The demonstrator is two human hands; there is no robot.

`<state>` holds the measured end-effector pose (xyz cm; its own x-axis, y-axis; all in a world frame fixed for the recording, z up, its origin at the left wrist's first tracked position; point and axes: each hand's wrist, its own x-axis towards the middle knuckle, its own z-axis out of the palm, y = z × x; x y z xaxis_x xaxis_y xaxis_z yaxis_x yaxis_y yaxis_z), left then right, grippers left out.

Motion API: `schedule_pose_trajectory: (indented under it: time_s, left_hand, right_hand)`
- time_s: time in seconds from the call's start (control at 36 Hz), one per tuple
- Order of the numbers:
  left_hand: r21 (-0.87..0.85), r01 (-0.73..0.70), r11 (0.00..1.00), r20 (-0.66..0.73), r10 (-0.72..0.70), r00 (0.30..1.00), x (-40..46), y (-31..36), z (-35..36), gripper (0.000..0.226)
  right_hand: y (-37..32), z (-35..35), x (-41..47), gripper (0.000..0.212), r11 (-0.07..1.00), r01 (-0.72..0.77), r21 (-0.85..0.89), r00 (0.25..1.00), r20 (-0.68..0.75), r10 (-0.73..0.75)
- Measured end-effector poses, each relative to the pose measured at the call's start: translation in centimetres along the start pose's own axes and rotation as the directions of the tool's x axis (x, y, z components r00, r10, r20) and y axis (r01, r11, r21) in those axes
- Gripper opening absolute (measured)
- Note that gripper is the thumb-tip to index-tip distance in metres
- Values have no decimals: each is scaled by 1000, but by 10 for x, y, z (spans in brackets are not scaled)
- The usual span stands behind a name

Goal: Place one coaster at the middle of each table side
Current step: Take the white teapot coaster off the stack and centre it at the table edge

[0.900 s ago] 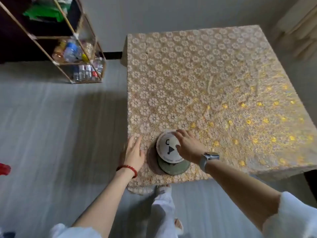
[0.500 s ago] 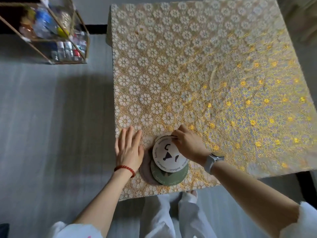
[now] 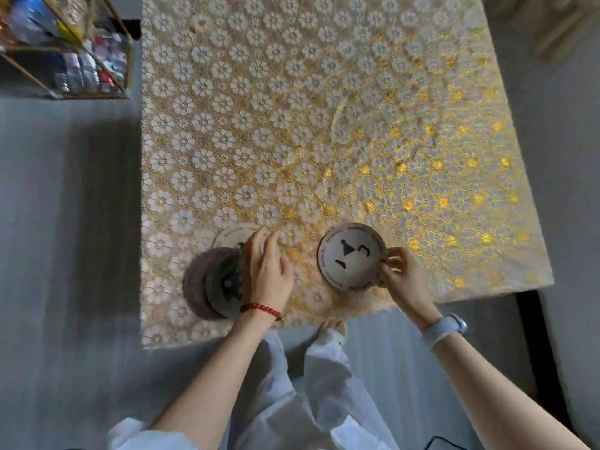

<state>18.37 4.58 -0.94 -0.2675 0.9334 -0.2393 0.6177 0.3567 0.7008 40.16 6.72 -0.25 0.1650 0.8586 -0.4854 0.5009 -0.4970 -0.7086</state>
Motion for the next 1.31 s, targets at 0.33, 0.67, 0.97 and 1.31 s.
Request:
schedule_pose_trajectory:
  time_s: [0.33,0.67,0.97,1.31]
  left_hand:
    - [243,-126,962,199,77,977,-60,10,80,69]
    - [436,-127,891,229,27,973,-34,5,89,99]
    - [452,-150,879,266,27,964,-22,2,83,99]
    - [461,-145,876,301,0,954,-21,0,81,101]
  right_hand:
    - [42,-25,-5,9,948,91,-304,995,1,-95]
    - [32,-19,2,9,988,30,-150,997,80,-19]
    - [47,-20,17,43,802,331,-497,943,148,-297]
    - [50,-30,23,61,674,471,-570,882,320,-345]
